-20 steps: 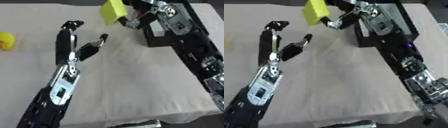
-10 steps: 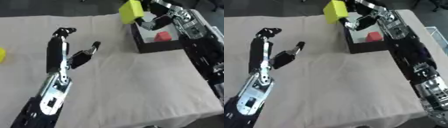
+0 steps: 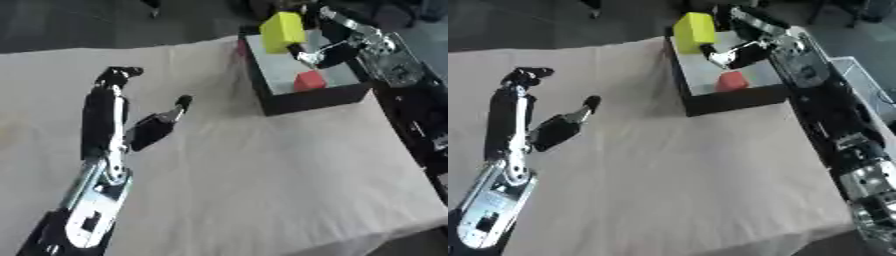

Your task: Pick up the objects with one hand, pass them to the other hand, and then place them into the box on the other side of the table.

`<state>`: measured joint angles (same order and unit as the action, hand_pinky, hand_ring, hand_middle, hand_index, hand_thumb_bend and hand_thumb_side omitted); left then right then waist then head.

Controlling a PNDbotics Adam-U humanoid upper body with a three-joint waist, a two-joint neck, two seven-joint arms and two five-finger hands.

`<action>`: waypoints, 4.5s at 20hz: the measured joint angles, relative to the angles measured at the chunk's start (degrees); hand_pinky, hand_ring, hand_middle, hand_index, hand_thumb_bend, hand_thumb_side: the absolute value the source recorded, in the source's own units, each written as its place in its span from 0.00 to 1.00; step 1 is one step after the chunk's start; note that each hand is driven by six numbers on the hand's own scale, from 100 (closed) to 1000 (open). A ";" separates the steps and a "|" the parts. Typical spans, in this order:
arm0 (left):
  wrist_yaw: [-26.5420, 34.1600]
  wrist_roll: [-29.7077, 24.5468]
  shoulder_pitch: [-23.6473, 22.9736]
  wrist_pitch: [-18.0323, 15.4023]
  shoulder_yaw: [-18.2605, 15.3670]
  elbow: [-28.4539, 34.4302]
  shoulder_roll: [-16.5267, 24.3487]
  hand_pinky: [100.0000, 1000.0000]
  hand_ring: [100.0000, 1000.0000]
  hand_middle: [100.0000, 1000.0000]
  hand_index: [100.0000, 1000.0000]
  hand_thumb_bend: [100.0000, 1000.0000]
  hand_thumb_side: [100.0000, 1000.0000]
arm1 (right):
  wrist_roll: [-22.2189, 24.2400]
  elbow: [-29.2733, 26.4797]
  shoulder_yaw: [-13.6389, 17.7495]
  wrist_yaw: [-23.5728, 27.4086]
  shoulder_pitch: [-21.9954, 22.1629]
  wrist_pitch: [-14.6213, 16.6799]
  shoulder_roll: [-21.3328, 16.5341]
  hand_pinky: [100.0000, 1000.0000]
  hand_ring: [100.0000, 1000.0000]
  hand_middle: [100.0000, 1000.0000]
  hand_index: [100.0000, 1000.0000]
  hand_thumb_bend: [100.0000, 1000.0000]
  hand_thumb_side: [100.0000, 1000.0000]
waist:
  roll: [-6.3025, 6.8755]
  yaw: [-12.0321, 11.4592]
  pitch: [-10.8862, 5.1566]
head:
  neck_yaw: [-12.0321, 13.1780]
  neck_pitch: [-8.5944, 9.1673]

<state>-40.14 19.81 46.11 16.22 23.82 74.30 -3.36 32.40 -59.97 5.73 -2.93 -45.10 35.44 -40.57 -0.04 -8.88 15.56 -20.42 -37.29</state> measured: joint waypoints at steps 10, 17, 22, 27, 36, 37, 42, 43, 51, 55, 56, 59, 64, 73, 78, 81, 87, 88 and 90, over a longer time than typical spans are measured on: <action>0.07 -0.84 -0.20 -0.37 0.53 0.73 0.01 0.59 0.73 0.68 0.73 0.61 0.46 | -10.34 7.69 2.33 -11.83 -0.36 0.53 -0.61 0.98 0.94 0.70 0.62 0.00 0.02 | 0.26 -0.28 0.01 | -0.35 -0.10; 0.12 -0.83 -0.28 -0.39 0.71 0.80 0.00 0.59 0.73 0.68 0.73 0.60 0.48 | -11.92 10.89 2.30 -15.03 -1.33 1.19 -0.61 0.99 1.00 0.95 0.92 0.00 0.02 | 0.25 -0.65 0.09 | -0.42 -0.36; 0.29 -0.86 -0.32 -0.42 0.78 0.80 -0.01 0.59 0.73 0.68 0.73 0.61 0.48 | -13.81 12.30 2.32 -19.17 -1.82 2.80 -0.61 1.00 1.00 1.00 1.00 0.00 0.00 | 0.13 -0.76 0.09 | -0.63 -0.38; 0.29 -0.80 -0.33 -0.36 0.87 0.80 -0.01 0.59 0.73 0.68 0.73 0.61 0.48 | -16.21 12.71 2.74 -23.79 -1.82 4.74 -0.62 1.00 1.00 1.00 1.00 0.00 0.10 | 0.10 -0.75 0.11 | -0.60 -0.67; 0.48 -0.87 -0.33 -0.17 1.00 0.80 0.00 0.59 0.73 0.68 0.73 0.60 0.49 | -16.64 12.49 3.43 -21.53 -1.78 4.14 -0.61 1.00 1.00 1.00 1.00 0.00 0.01 | 0.09 -0.62 0.11 | -0.35 -0.85; 0.48 -0.81 -0.33 -0.09 0.99 0.80 0.01 0.59 0.73 0.68 0.73 0.60 0.49 | -16.96 12.19 3.44 -20.66 -1.77 3.75 -0.61 1.00 1.00 1.00 1.00 0.00 0.00 | 0.07 -0.61 0.10 | -0.30 -0.85; 0.51 -0.09 -0.21 1.35 -0.21 1.38 0.87 0.58 0.72 0.67 0.72 0.53 0.47 | -16.71 9.19 3.26 -11.03 -1.78 0.93 -0.61 1.00 1.00 1.00 1.00 0.00 0.33 | 0.02 -0.61 0.04 | 0.55 -1.38; 0.56 0.19 -0.17 1.82 -0.66 1.62 1.20 0.58 0.72 0.67 0.72 0.52 0.46 | -15.96 8.41 3.03 -8.36 -1.80 0.27 -0.62 1.00 1.00 1.00 1.00 0.00 0.35 | 0.02 -0.61 -0.02 | 0.83 -1.45; -0.95 -0.16 2.47 8.60 -5.18 1.06 7.95 0.63 0.75 0.74 0.75 0.53 0.42 | -7.31 1.94 2.53 8.57 -0.60 -4.33 -3.61 1.00 1.00 1.00 1.00 0.00 0.34 | 0.48 -0.42 -1.34 | 3.50 -2.64; -0.49 -7.11 4.78 13.98 -6.93 -2.14 13.27 0.68 0.78 0.75 0.76 0.53 0.41 | -5.75 0.27 3.56 12.85 1.10 -6.28 -5.43 1.00 1.00 1.00 1.00 0.00 0.36 | 0.81 -0.40 -1.75 | 4.68 -2.89; 0.20 -9.35 5.37 15.27 -7.43 -3.10 14.63 0.70 0.79 0.75 0.76 0.54 0.38 | -5.45 -0.14 3.86 13.79 1.48 -6.76 -5.83 1.00 1.00 1.00 1.00 0.00 0.37 | 0.87 -0.41 -1.81 | 4.94 -2.89; 2.99 -16.09 7.69 18.66 -8.49 -6.22 18.72 0.72 0.80 0.75 0.77 0.61 0.31 | -4.92 -1.06 4.86 16.33 2.65 -8.27 -7.10 1.00 1.00 1.00 1.00 0.00 0.40 | 1.08 -0.40 -1.91 | 5.80 -2.96; 5.53 -28.35 12.02 21.88 -9.02 -12.42 24.74 0.74 0.81 0.75 0.78 0.69 0.30 | -4.36 -1.60 6.33 19.93 4.37 -10.54 -9.71 1.00 1.00 1.00 1.00 0.00 0.41 | 1.20 -0.39 -2.38 | 7.91 -3.93; 0.76 -46.37 16.96 19.08 -11.13 -21.52 29.46 0.76 0.83 0.75 0.80 0.74 0.33 | -4.32 -0.73 7.72 21.58 6.17 -11.69 -11.77 1.00 1.00 1.00 1.00 0.00 0.40 | 1.11 -0.05 -2.52 | 10.38 -4.36; -1.32 -52.89 18.22 16.93 -11.91 -24.48 30.55 0.78 0.83 0.75 0.80 0.80 0.29 | -5.17 0.51 8.02 20.79 6.80 -11.83 -11.81 1.00 1.00 1.00 1.00 0.00 0.39 | 1.13 -0.04 -2.52 | 11.68 -4.36; -4.07 -56.58 18.56 15.80 -12.40 -26.53 30.77 0.80 0.84 0.76 0.82 0.80 0.22 | -5.45 1.01 8.02 20.12 6.87 -11.55 -11.81 1.00 1.00 1.00 1.00 0.00 0.39 | 1.14 -0.01 -2.52 | 12.22 -4.36; -11.89 -59.48 18.61 13.63 -13.72 -30.07 30.80 0.81 0.84 0.76 0.82 0.69 0.00 | -5.88 1.76 8.01 18.80 7.32 -10.79 -11.81 1.00 1.00 1.00 1.00 0.00 0.38 | 1.05 0.23 -2.48 | 12.65 -4.29; -12.78 -59.48 18.61 13.62 -14.14 -30.51 30.80 0.81 0.84 0.76 0.81 0.68 0.00 | -5.93 1.89 8.01 18.61 7.33 -10.64 -11.81 1.00 1.00 1.00 1.00 0.00 0.38 | 1.01 0.29 -2.47 | 12.72 -4.26; -14.01 -59.29 18.61 13.82 -14.88 -31.36 30.80 0.80 0.84 0.75 0.80 0.65 0.00 | -6.01 2.05 8.01 18.26 7.36 -10.43 -11.80 1.00 1.00 1.00 1.00 0.00 0.38 | 1.00 0.32 -2.38 | 12.77 -4.10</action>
<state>-54.15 -39.48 64.72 30.04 8.94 42.93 27.44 26.40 -57.91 13.73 15.33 -37.74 25.02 -52.37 0.96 -8.56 13.18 -7.65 -41.39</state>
